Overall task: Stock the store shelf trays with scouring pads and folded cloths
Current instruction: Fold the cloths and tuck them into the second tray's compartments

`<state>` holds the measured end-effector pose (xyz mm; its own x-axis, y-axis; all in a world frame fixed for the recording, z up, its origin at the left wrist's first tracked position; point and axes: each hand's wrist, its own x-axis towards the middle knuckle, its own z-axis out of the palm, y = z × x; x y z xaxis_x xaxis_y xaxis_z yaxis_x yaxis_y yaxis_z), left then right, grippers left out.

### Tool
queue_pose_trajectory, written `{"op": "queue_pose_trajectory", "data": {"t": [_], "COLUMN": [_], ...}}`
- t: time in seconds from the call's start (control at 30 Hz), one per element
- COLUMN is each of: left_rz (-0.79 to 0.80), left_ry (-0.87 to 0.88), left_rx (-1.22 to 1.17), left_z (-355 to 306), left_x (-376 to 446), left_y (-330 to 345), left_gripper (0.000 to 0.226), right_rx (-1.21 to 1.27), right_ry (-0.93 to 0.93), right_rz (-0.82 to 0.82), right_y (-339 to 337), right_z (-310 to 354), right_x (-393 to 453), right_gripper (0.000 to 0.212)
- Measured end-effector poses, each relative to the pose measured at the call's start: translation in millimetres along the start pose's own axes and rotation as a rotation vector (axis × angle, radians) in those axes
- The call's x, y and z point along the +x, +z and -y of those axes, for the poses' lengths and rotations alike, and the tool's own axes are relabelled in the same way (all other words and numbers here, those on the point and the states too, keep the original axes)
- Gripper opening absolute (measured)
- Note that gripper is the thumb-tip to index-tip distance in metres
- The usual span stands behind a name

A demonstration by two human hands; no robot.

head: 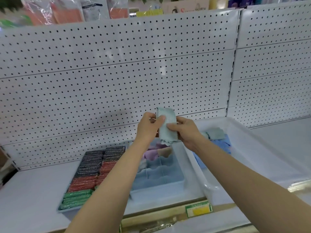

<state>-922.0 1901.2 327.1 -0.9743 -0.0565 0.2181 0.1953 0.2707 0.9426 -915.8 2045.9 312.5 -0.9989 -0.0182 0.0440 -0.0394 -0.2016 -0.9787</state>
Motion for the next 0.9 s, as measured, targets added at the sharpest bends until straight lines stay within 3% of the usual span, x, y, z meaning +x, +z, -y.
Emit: {"op": "queue_pose_trajectory", "data": {"t": [0.1,0.23,0.37,0.47,0.57,0.67,0.73,0.83,0.9], "left_rz": [0.112,0.167,0.206,0.171,0.197,0.243,0.246,0.257,0.312], "left_ry": [0.008,0.093,0.101,0.151,0.137,0.096,0.105,0.117,0.061], "left_rx": [-0.096,0.032,0.281,0.647,0.712,0.624,0.547,0.607,0.686], "left_z": [8.7,27.4,45.3,65.0,82.9,107.4,122.5,137.9,147.8], "left_x": [-7.7,-2.6,8.2,15.6,18.8,18.4,15.8,13.7,14.7], "left_y": [-18.7,-37.9,-45.2,-46.4,-48.1,-50.7,-51.3,-48.9,-48.4], "left_gripper": [0.048,0.041,0.056,0.033,0.010,0.017,0.014,0.011,0.023], "right_rx": [-0.042,-0.133,-0.559,-0.853,-0.990,-1.009,-1.119,-1.290,-1.370], "right_ry": [0.008,-0.025,-0.143,-0.239,-0.225,-0.109,-0.159,-0.154,-0.109], "right_rz": [-0.024,0.240,0.203,0.125,0.141,0.266,0.305,0.337,0.337], "right_y": [4.5,6.3,16.9,22.6,26.7,35.9,40.7,44.5,44.2], "right_z": [-10.2,-16.6,-29.4,-44.1,-62.0,-75.8,-86.6,-104.8,-115.6], "right_x": [10.2,14.4,19.2,29.1,40.1,41.5,46.1,55.3,60.0], "right_gripper": [0.065,0.080,0.049,0.017,0.020,0.029,0.023,0.009,0.009]}}
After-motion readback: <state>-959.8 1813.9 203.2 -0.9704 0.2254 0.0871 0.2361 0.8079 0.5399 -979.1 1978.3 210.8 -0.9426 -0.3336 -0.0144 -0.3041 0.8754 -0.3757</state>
